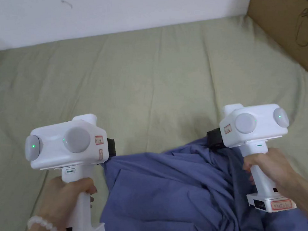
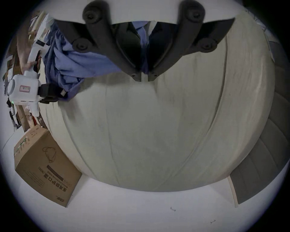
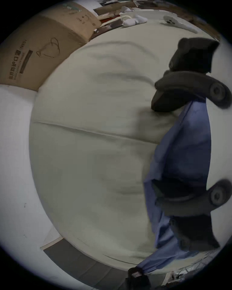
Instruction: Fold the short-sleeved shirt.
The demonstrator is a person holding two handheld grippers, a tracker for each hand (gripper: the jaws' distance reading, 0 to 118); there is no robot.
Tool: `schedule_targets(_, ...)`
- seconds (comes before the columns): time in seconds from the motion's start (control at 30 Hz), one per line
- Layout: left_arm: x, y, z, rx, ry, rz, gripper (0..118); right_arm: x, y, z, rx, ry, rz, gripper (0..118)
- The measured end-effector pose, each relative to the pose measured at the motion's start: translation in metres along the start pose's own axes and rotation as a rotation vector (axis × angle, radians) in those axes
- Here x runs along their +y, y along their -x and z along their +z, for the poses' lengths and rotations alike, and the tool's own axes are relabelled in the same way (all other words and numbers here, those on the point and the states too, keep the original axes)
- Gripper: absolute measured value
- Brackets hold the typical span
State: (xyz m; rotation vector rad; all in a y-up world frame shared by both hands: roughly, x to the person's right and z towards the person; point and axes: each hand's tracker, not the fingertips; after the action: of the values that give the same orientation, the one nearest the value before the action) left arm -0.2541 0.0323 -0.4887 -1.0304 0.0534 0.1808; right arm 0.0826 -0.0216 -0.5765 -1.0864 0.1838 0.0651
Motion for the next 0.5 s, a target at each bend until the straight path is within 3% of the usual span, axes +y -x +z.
schedule_targets(0.03,0.0,0.0,0.002,0.001,-0.001,-0.001,7,0.003,-0.001,0.006,-0.012,-0.024,-0.005,62)
schedule_targets(0.1,0.001,0.001,0.006,0.004,-0.008,0.004,7,0.012,-0.01,0.016,-0.051,-0.044,-0.028,4)
schedule_targets(0.17,0.001,0.003,0.018,0.004,-0.019,0.005,7,0.021,-0.026,0.031,0.04,-0.032,-0.142,4)
schedule_targets(0.2,0.001,0.003,0.026,0.009,-0.024,0.005,7,0.023,-0.029,0.042,0.028,-0.06,-0.172,4)
schedule_targets(0.3,0.004,0.007,0.057,0.034,-0.068,-0.004,7,0.03,-0.032,0.081,-0.061,-0.152,-0.076,4)
schedule_targets(0.5,0.011,0.022,0.149,0.142,-0.217,-0.012,7,0.045,-0.053,0.194,-0.104,-0.307,-0.076,4)
